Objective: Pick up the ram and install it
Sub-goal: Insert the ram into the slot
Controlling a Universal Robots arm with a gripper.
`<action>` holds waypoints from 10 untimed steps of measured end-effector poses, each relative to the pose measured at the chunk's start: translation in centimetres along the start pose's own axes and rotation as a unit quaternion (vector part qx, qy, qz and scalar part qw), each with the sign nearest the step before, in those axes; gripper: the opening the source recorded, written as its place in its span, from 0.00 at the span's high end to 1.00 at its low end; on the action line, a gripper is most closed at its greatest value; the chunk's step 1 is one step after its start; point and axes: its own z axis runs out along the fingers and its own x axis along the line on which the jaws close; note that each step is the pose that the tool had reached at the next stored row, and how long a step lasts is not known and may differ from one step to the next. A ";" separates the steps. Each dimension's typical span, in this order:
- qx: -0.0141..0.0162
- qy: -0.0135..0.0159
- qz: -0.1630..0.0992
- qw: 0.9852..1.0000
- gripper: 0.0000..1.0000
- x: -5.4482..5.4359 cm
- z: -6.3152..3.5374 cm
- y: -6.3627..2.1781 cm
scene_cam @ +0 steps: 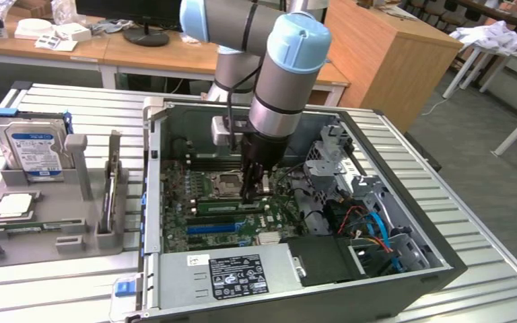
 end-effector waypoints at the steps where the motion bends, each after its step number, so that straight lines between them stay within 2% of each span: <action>1: 0.000 0.000 0.000 1.000 0.75 0.0 -0.23 0.00; 10: 0.000 0.000 0.000 1.000 0.75 -0.1 -2.75 0.05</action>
